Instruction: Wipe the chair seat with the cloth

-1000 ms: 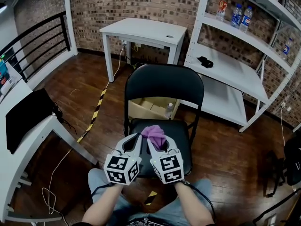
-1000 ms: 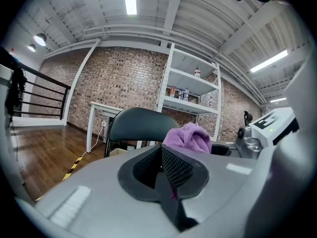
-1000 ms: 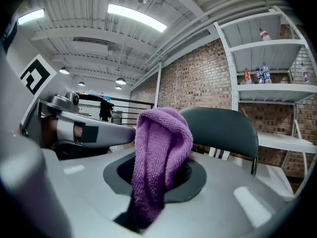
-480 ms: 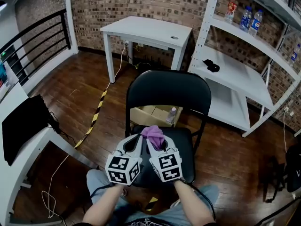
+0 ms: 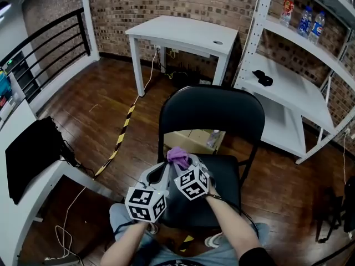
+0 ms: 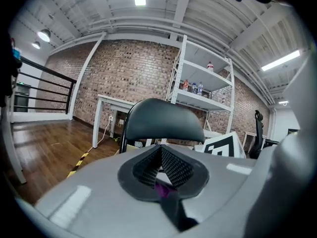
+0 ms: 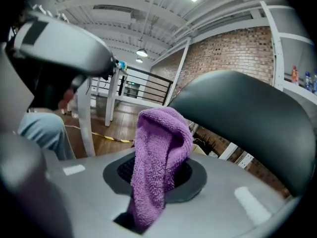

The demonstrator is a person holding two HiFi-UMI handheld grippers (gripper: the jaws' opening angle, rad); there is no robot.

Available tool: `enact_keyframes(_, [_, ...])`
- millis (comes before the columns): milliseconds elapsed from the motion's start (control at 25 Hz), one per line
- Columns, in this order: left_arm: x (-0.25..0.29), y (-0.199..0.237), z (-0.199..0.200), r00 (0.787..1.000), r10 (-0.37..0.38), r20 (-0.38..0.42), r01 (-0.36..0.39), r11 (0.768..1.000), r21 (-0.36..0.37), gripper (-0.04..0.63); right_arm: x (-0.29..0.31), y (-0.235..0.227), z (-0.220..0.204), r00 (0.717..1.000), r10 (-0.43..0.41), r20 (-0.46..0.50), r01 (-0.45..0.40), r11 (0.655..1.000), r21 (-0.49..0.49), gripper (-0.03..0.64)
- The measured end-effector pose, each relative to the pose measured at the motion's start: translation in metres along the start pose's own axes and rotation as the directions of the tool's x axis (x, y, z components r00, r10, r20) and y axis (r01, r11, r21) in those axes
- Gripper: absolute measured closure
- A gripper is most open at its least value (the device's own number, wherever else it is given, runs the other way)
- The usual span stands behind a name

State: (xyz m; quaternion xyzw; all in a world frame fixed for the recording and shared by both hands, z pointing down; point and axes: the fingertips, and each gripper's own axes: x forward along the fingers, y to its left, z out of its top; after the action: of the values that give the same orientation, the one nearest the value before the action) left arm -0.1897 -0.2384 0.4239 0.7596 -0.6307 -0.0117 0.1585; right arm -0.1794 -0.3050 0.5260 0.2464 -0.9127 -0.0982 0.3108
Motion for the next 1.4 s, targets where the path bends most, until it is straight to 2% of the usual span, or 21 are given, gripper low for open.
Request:
enact_keyframes(120, [0.0, 0.015, -0.003, 1.0, 0.014, -0.01, -0.014, 1.0, -0.009, 0.589, 0.034, 0.001, -0.022, 0.997, 0.022, -0.076, -0.028, 0.996, -0.083, 0.532])
enact_keyframes(320, [0.002, 0.027, -0.013, 0.999, 0.012, -0.034, -0.012, 1.0, -0.013, 0.589, 0.082, -0.001, -0.064, 0.975, 0.022, -0.22, -0.058, 0.986, -0.157, 0.532])
enact_keyframes(680, [0.007, 0.024, -0.033, 0.996, -0.021, -0.09, 0.022, 1.0, 0.013, 0.589, 0.128, -0.002, -0.093, 0.94, -0.002, -0.342, -0.077, 0.973, -0.218, 0.534])
enact_keyframes(960, [0.004, 0.022, -0.033, 0.998, 0.011, -0.06, -0.007, 0.998, 0.067, 0.589, 0.094, 0.027, -0.094, 0.949, 0.035, -0.315, -0.107, 0.971, -0.214, 0.532])
enact_keyframes(1400, [-0.005, -0.002, -0.034, 1.0, -0.015, -0.022, 0.017, 0.998, 0.065, 0.589, 0.008, 0.115, -0.096, 0.956, 0.119, -0.27, -0.178, 0.962, -0.207, 0.532])
